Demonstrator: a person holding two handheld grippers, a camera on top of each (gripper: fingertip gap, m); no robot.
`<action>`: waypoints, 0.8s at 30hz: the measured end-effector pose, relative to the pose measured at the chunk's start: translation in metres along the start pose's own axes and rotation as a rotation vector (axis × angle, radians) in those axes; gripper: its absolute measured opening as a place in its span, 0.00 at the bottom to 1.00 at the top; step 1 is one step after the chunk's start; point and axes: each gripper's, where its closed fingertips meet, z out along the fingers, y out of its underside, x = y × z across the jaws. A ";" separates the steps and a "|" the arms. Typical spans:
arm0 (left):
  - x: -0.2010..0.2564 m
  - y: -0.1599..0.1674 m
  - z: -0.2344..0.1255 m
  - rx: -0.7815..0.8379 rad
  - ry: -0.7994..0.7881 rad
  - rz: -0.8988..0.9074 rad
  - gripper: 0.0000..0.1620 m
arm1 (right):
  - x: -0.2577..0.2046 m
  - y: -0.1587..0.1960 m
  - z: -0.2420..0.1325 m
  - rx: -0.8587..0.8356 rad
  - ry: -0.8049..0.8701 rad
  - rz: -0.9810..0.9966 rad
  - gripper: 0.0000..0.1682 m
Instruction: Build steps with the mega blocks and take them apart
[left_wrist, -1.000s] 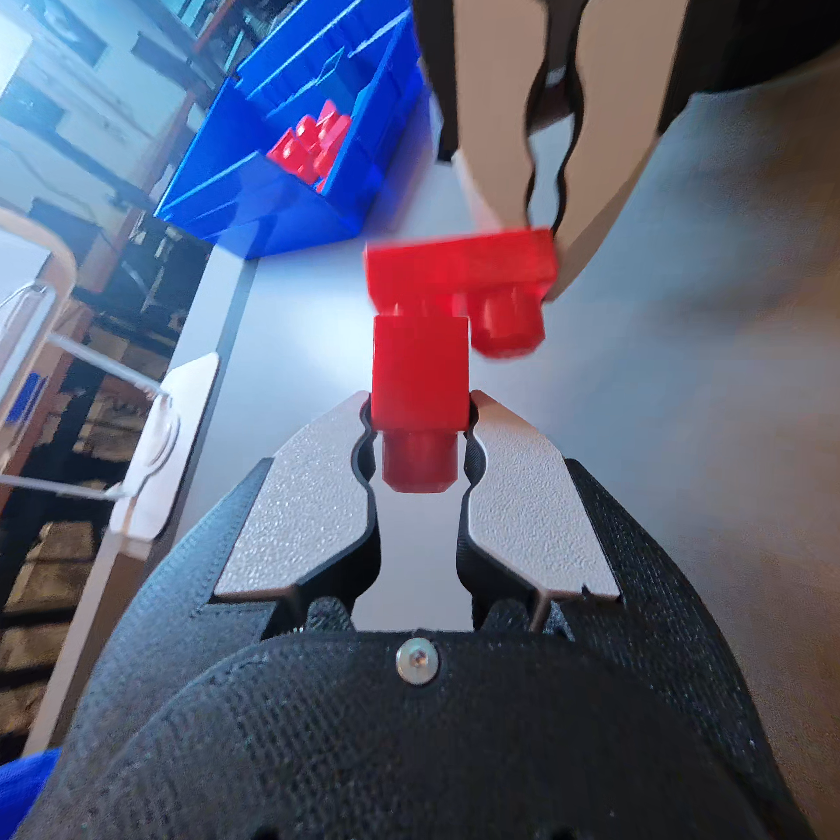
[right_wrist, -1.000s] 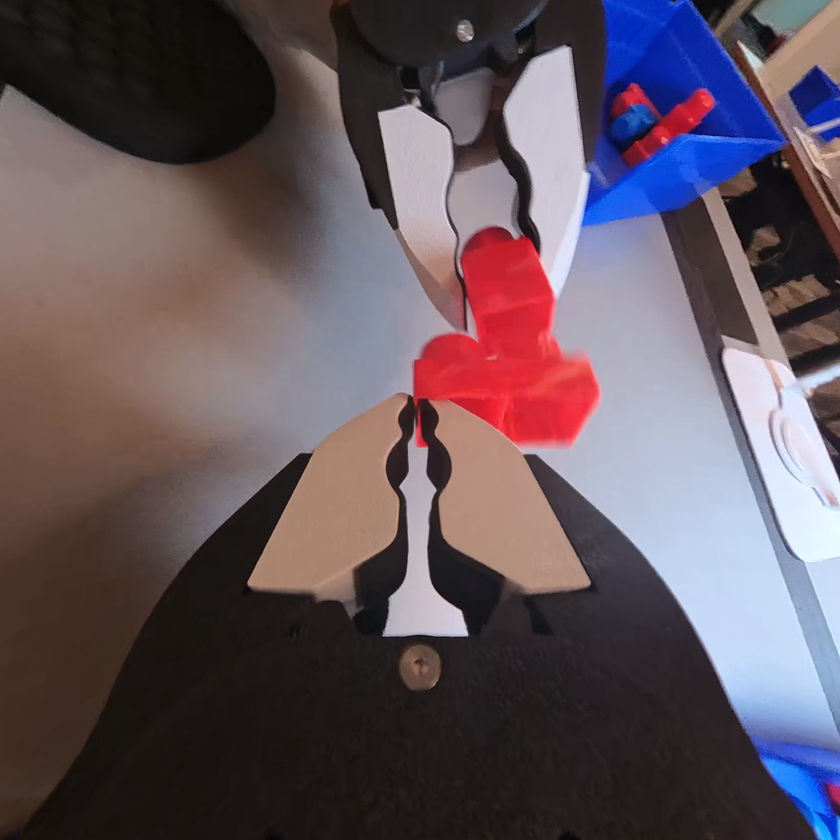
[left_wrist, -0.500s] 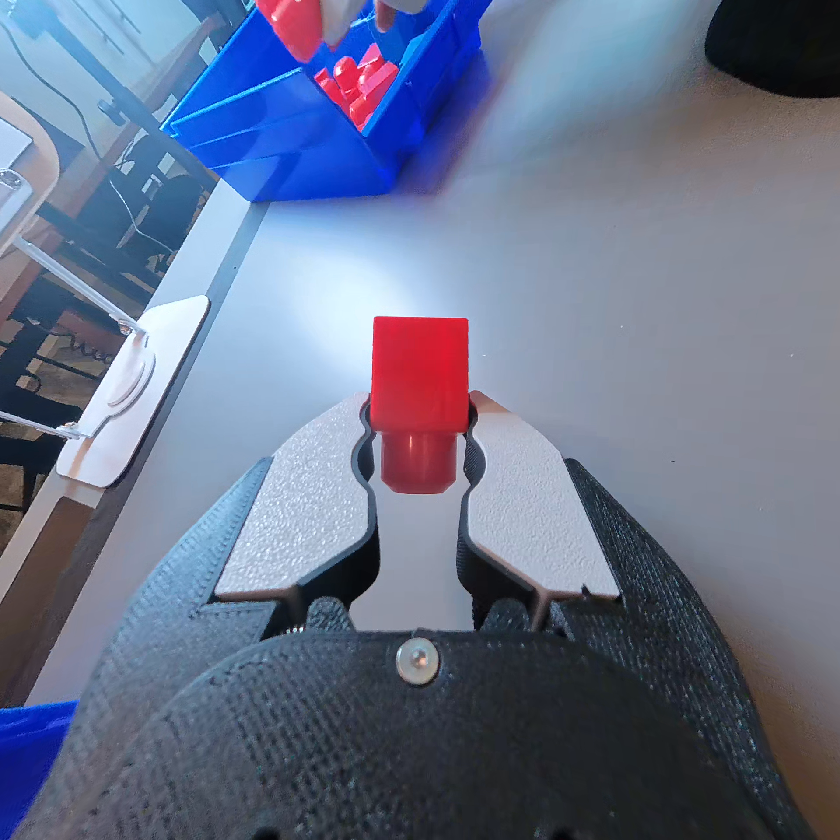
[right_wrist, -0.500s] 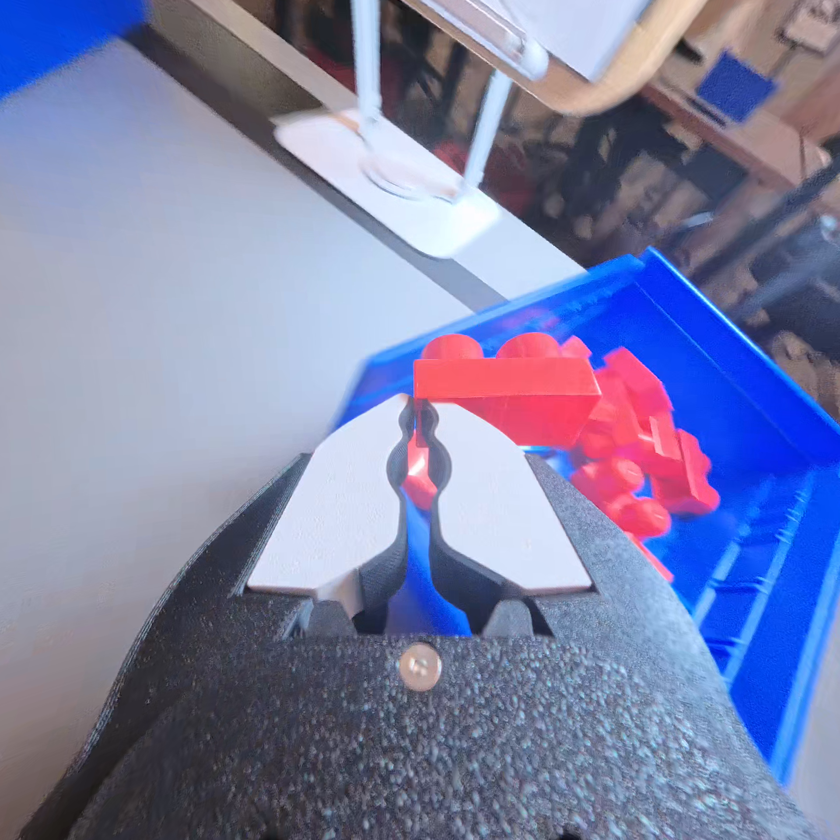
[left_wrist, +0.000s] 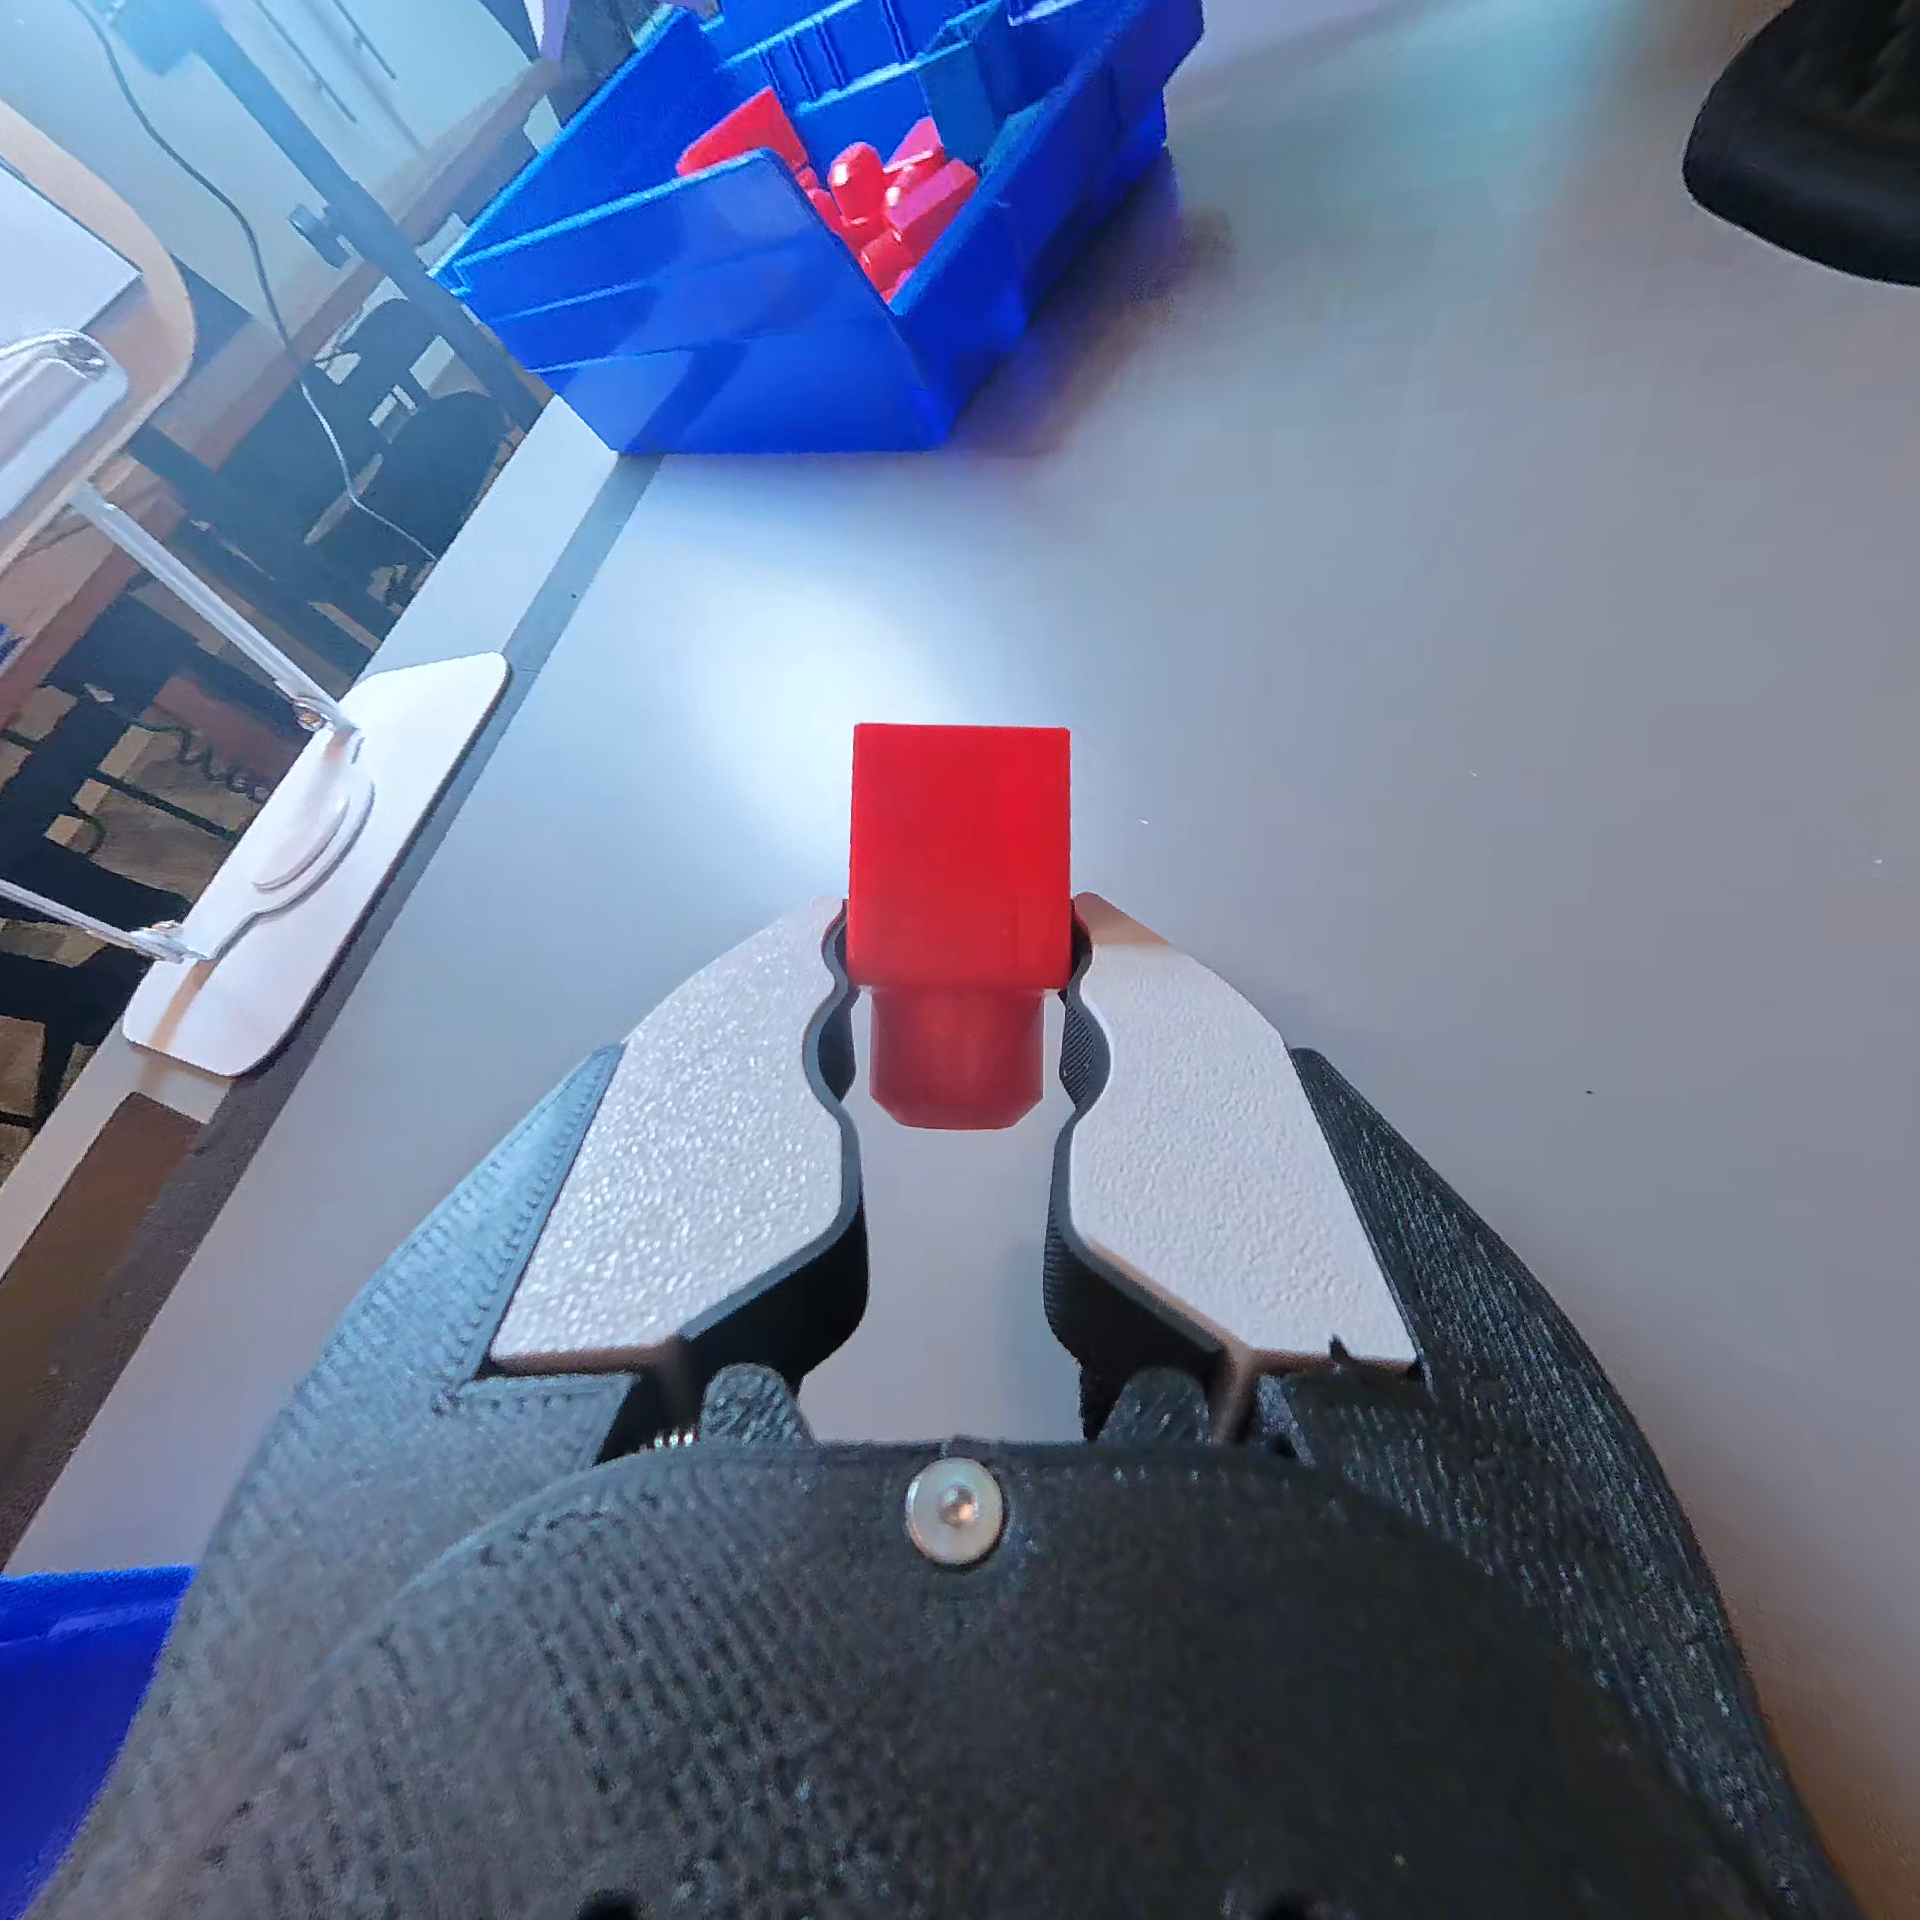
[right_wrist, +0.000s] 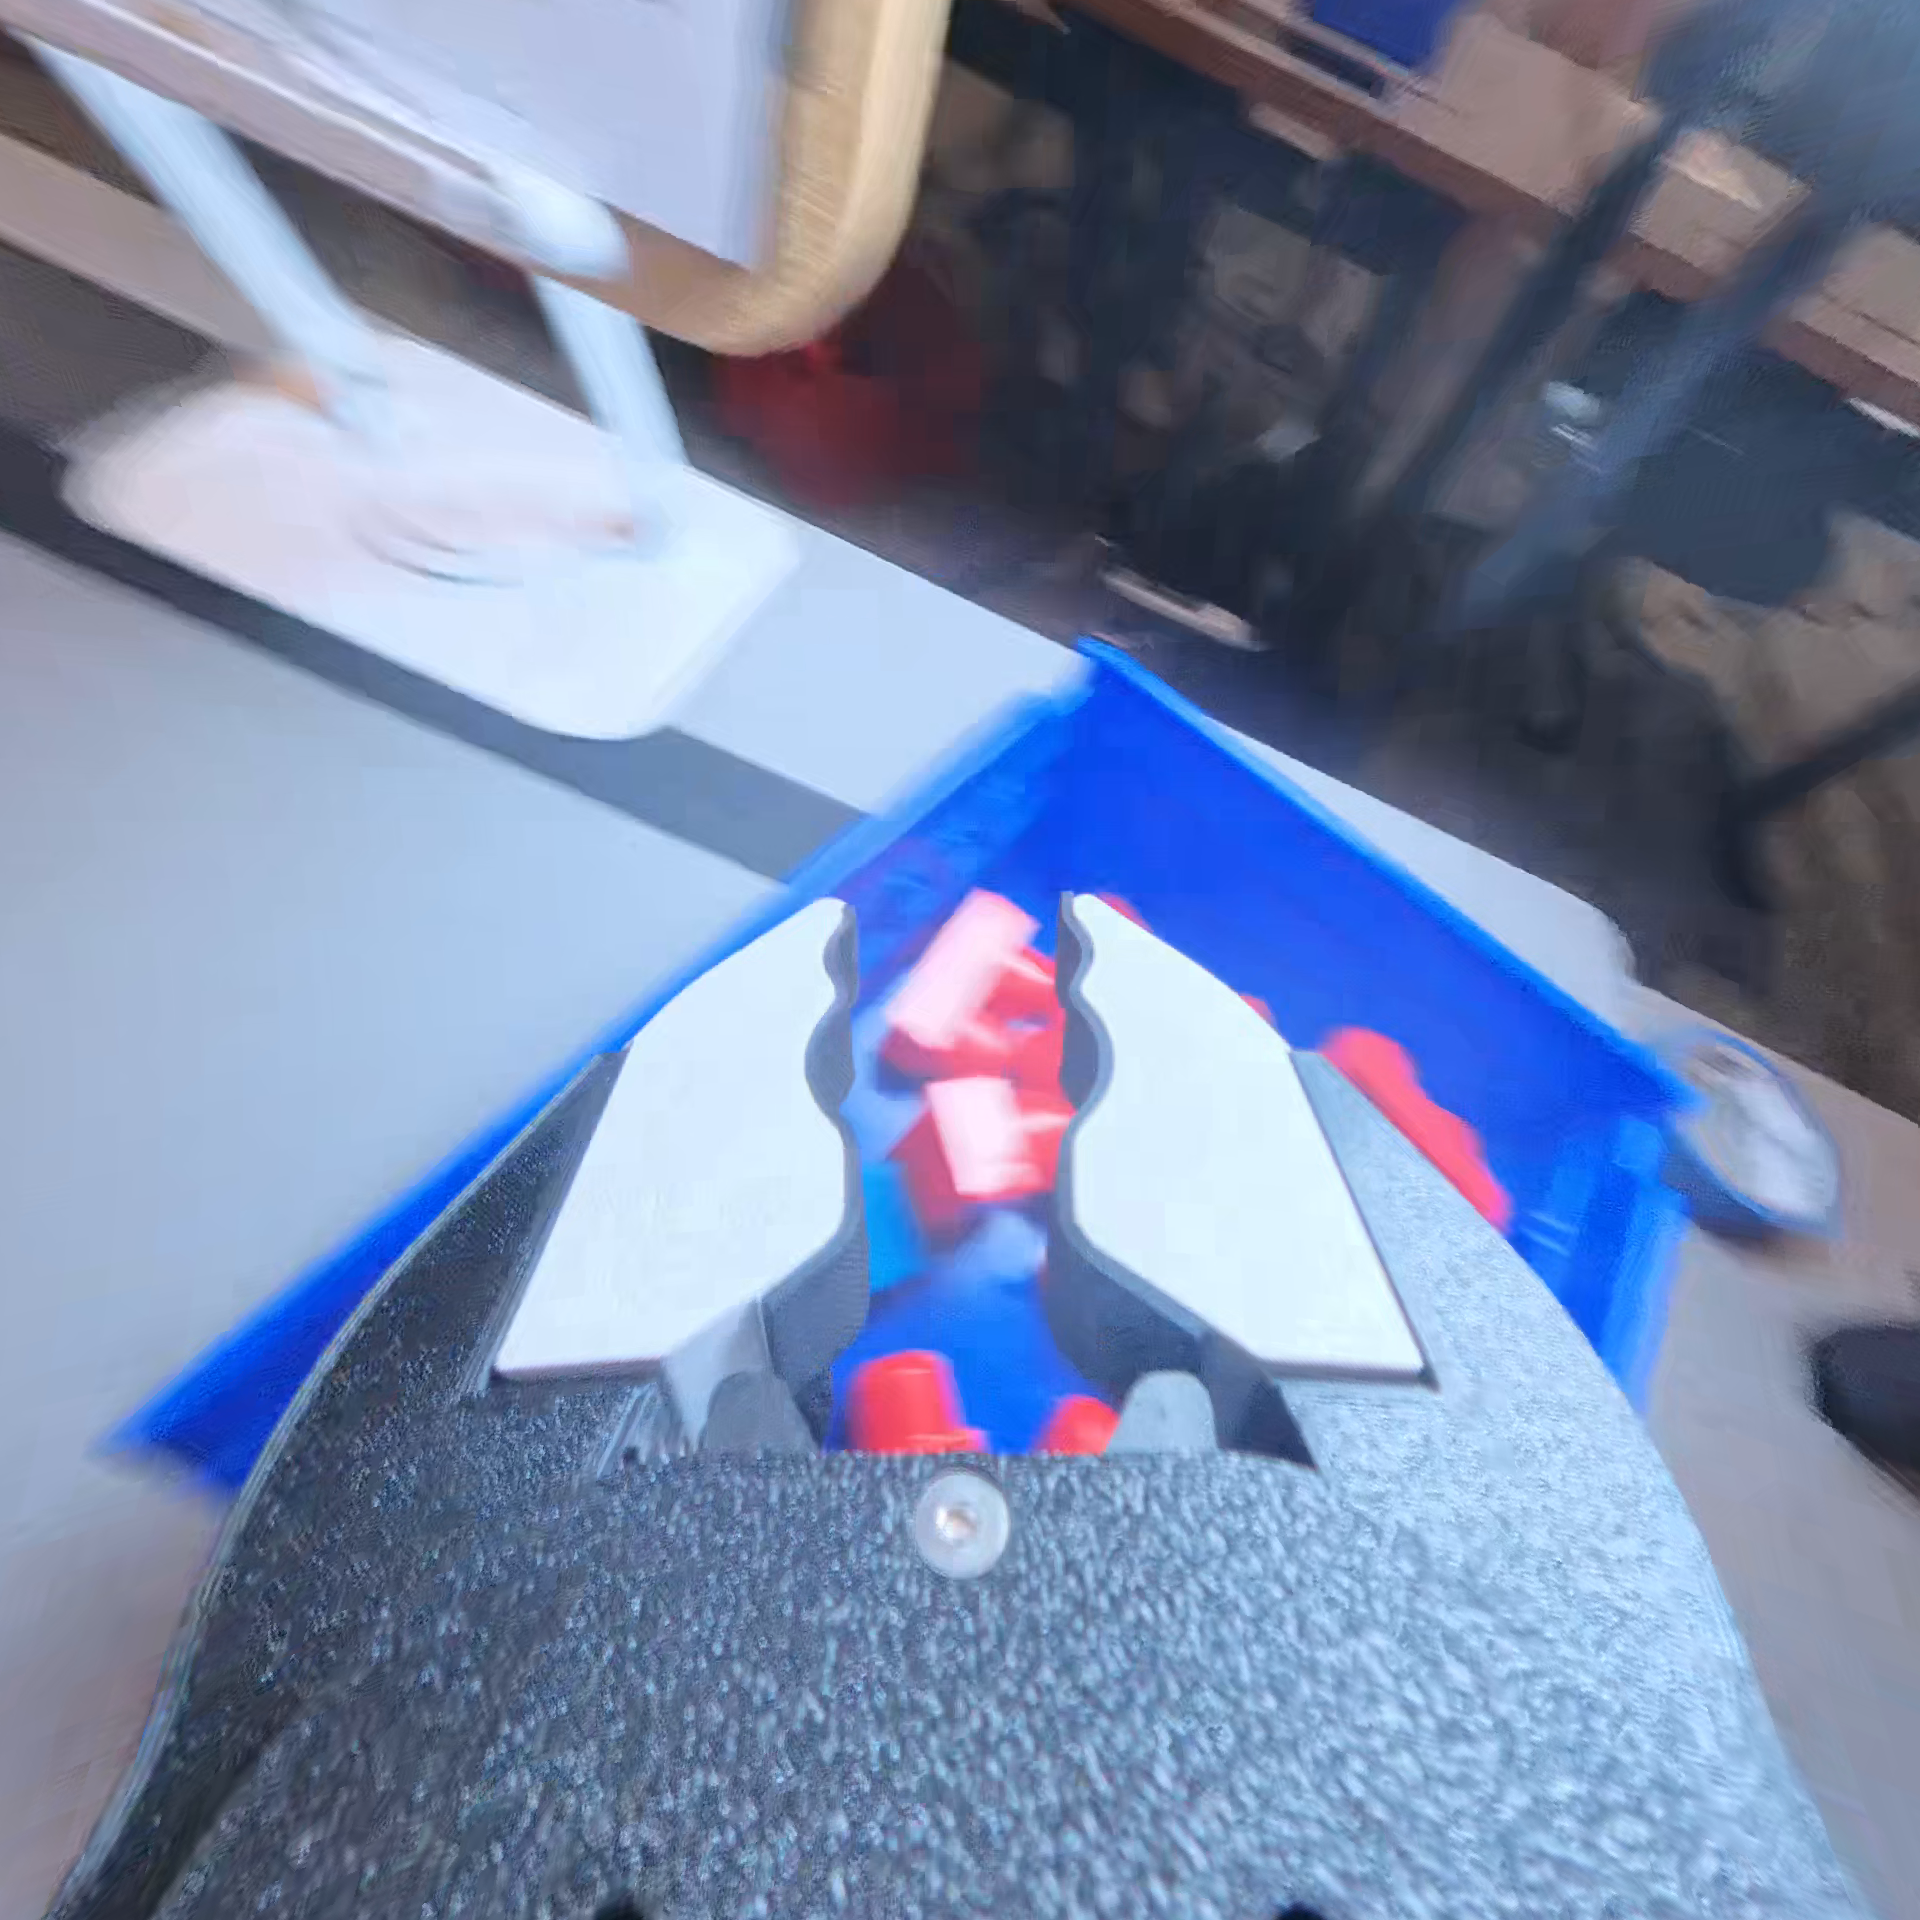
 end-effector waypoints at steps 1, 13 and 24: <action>-0.001 -0.002 0.000 0.008 -0.014 0.007 0.23 | -0.037 -0.010 -0.013 0.059 -0.126 -0.003 0.22; 0.004 -0.044 -0.015 0.067 -0.268 0.382 0.23 | -0.372 0.028 -0.166 0.013 -1.118 -0.055 0.23; -0.054 -0.029 -0.035 0.163 -0.279 -0.077 0.20 | -0.128 0.016 -0.105 0.162 -0.325 0.042 0.23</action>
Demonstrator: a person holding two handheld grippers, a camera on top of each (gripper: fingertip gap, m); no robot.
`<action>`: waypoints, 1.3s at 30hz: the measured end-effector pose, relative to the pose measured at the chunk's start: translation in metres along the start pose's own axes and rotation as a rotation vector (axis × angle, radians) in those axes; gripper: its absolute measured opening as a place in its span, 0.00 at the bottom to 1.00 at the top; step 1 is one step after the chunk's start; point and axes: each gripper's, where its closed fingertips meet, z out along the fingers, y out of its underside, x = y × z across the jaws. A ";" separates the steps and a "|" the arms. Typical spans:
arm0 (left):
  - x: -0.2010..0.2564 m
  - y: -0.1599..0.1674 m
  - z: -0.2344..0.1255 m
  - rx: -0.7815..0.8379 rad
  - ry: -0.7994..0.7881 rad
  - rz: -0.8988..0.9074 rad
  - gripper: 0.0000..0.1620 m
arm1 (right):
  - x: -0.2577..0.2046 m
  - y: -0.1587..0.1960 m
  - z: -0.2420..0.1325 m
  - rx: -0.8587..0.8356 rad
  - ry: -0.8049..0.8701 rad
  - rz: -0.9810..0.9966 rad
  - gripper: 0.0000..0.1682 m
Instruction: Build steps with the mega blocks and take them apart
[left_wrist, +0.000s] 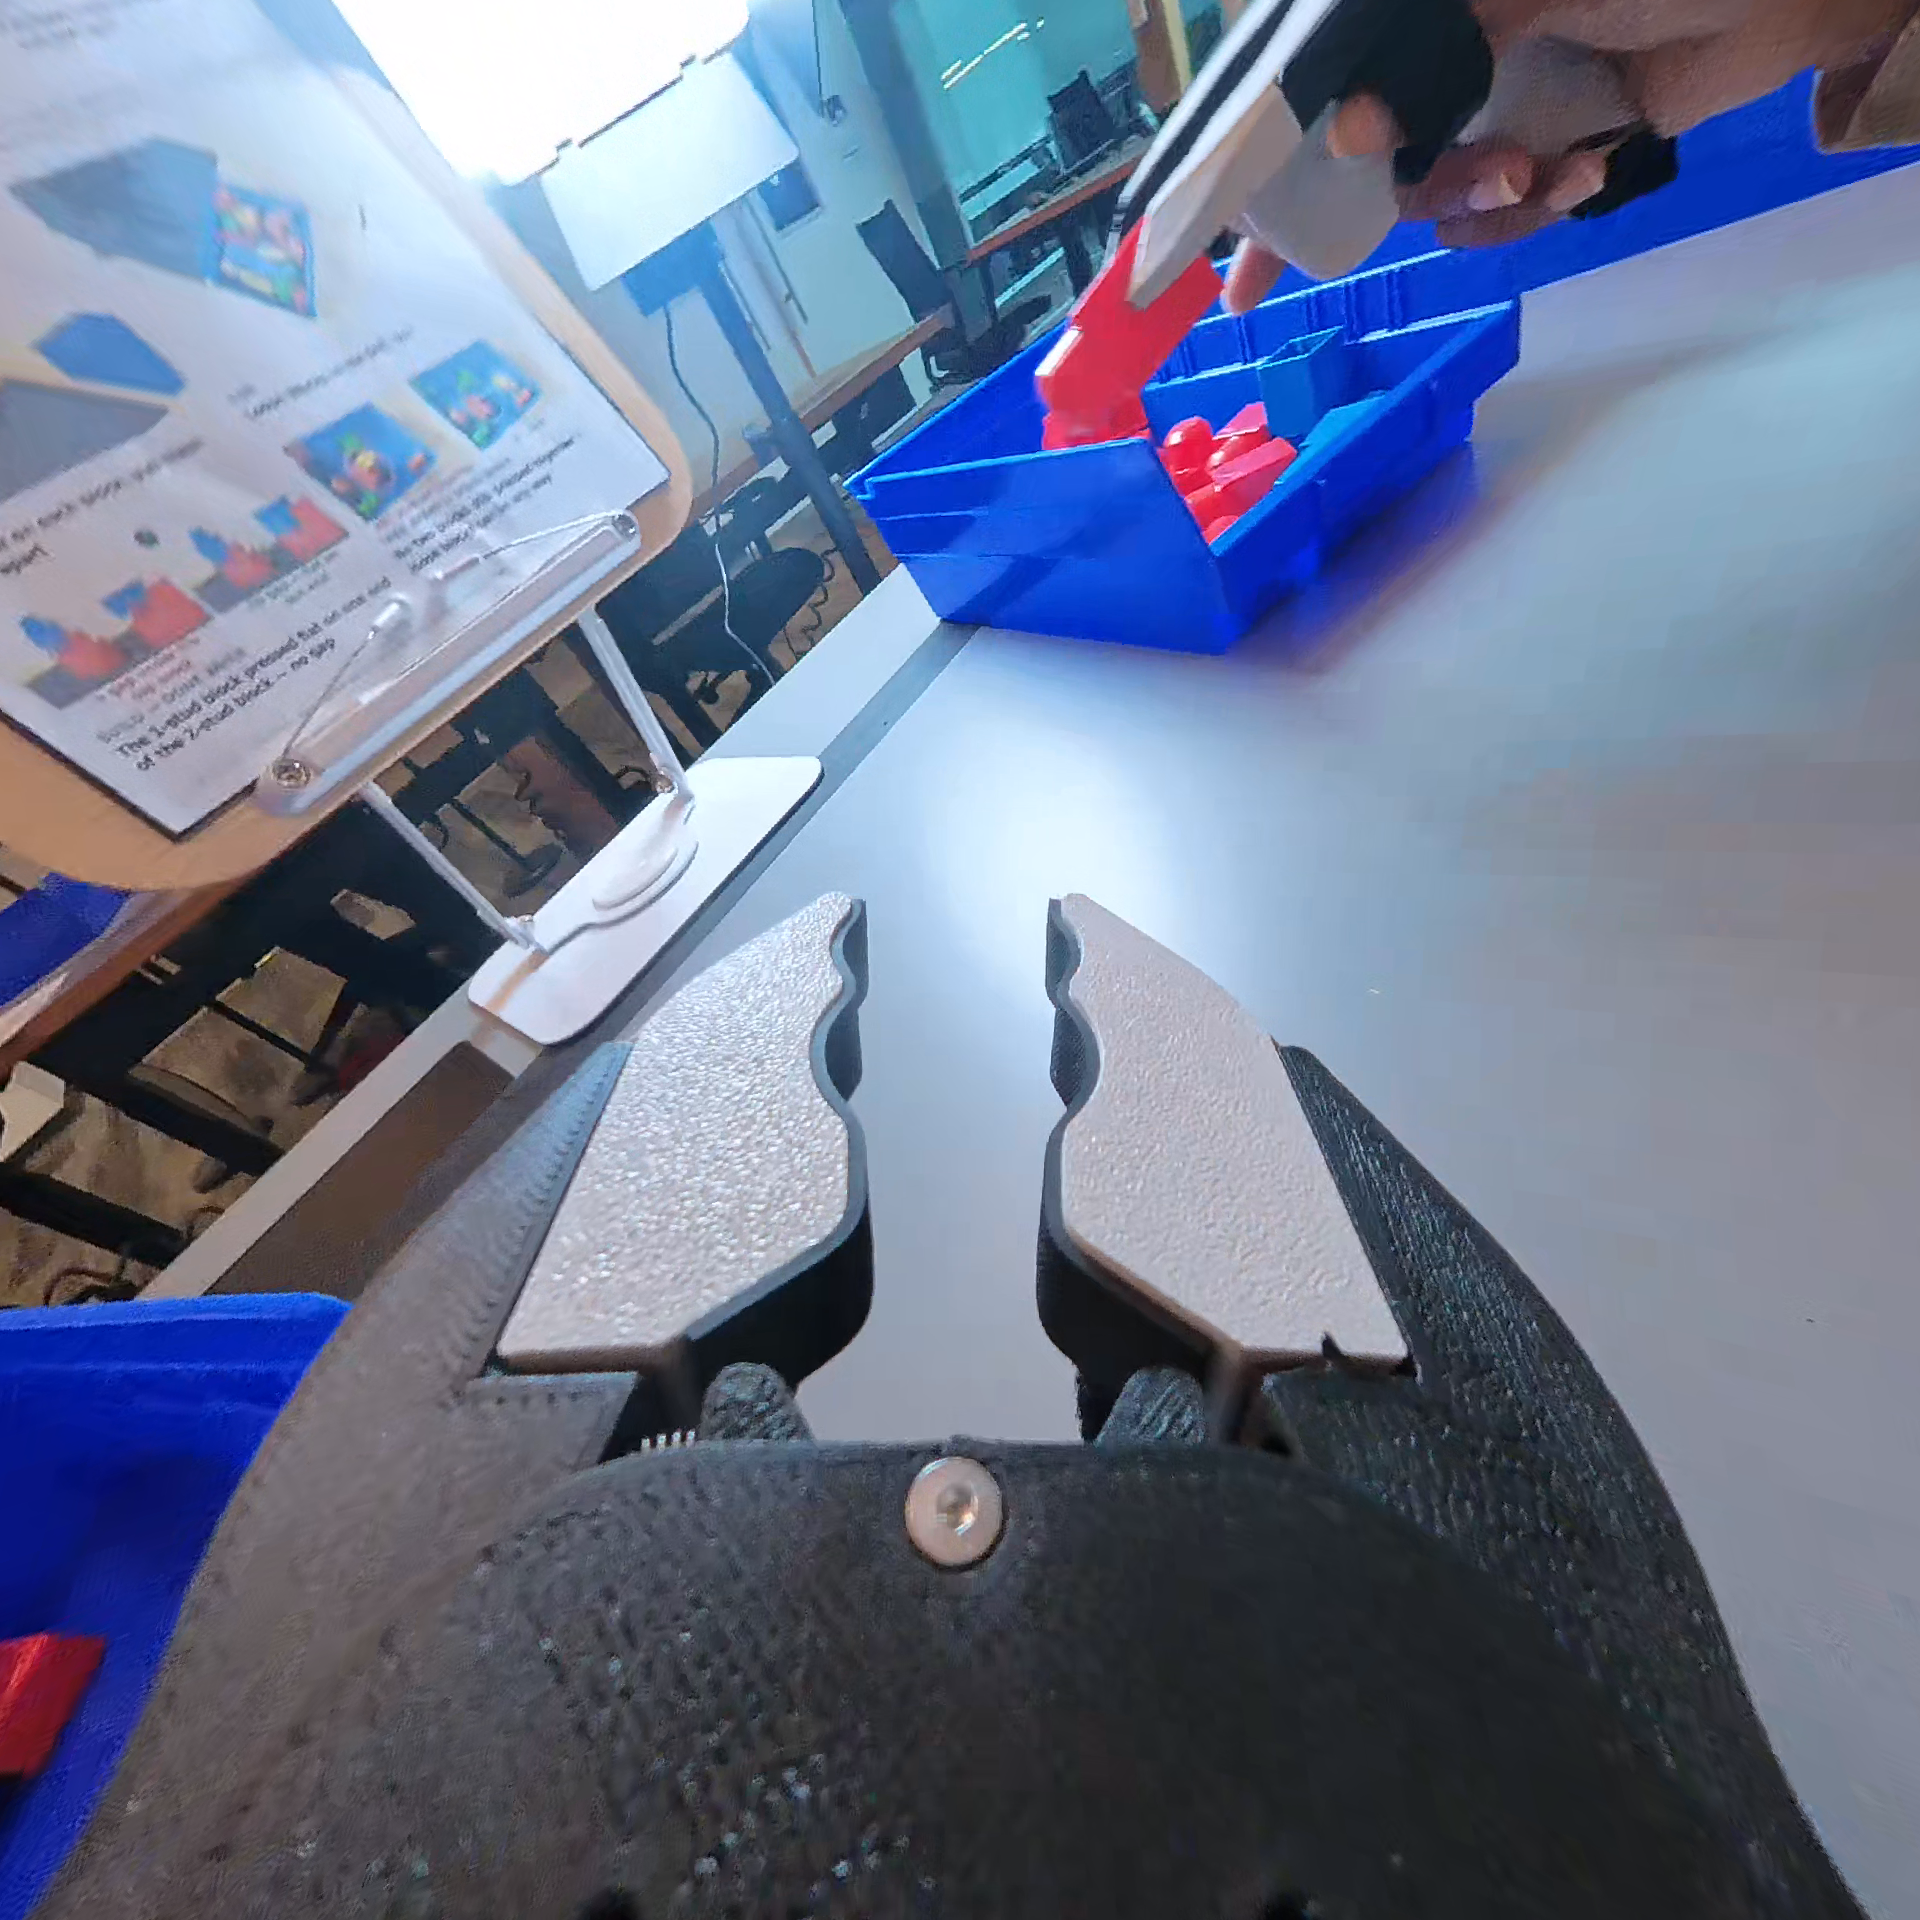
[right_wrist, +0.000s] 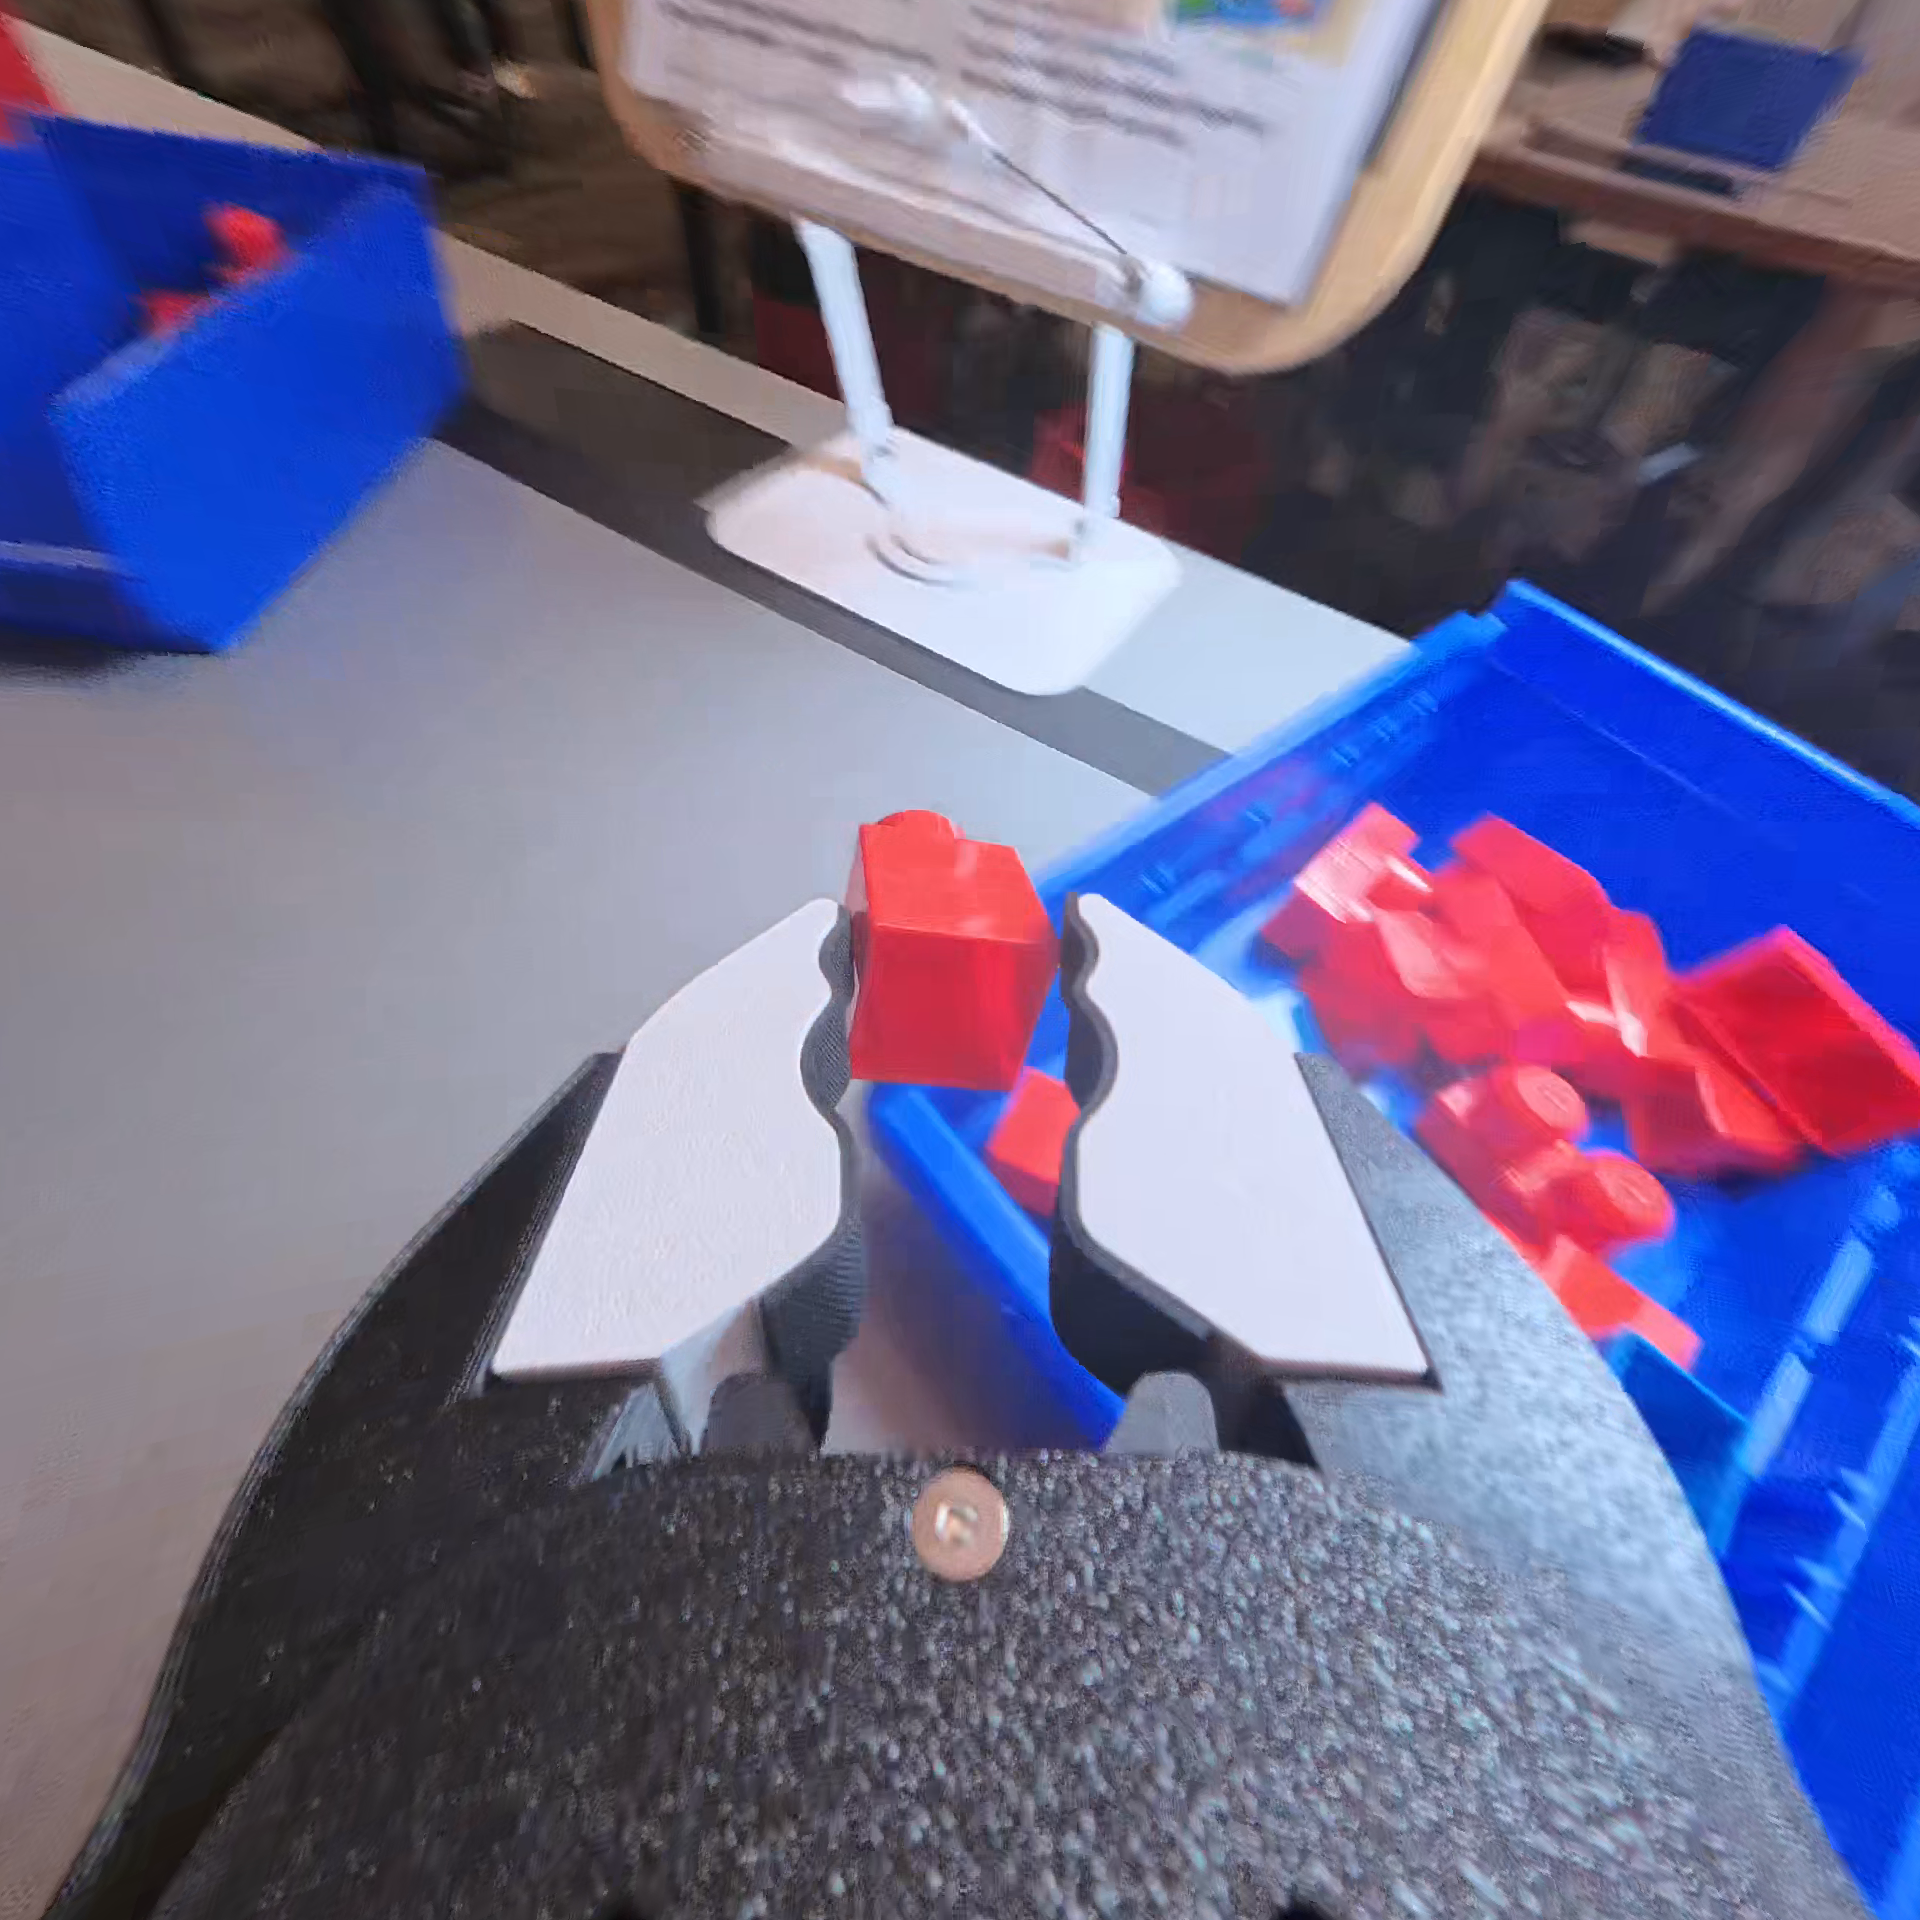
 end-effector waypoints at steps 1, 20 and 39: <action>-0.002 0.001 0.000 -0.003 -0.001 -0.010 0.20 | 0.021 0.013 -0.002 -0.031 0.051 0.017 0.22; -0.296 0.089 -0.091 -0.524 -0.374 -0.466 0.28 | -0.051 0.015 -0.014 0.139 -0.127 -0.072 0.28; -0.340 0.250 -0.043 -1.013 -0.564 -0.637 0.27 | -0.118 0.064 0.022 0.020 -0.298 -0.178 0.23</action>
